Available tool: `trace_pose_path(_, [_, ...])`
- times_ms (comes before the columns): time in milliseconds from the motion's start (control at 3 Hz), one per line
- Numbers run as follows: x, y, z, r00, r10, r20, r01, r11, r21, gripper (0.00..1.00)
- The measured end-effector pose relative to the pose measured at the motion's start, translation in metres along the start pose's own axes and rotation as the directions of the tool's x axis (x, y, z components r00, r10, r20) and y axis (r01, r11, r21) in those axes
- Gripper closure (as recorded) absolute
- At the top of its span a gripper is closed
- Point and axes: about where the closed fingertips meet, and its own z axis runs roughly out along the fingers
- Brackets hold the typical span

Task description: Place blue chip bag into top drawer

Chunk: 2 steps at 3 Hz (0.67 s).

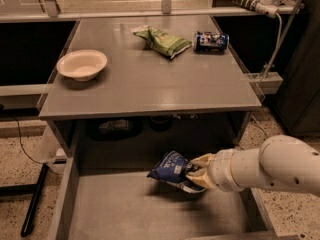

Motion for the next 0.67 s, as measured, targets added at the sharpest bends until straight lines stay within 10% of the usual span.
trace_pose_path(667, [0.015,0.0,0.03,0.994,0.055,0.09,-0.056,0.9984,0.007,1.0])
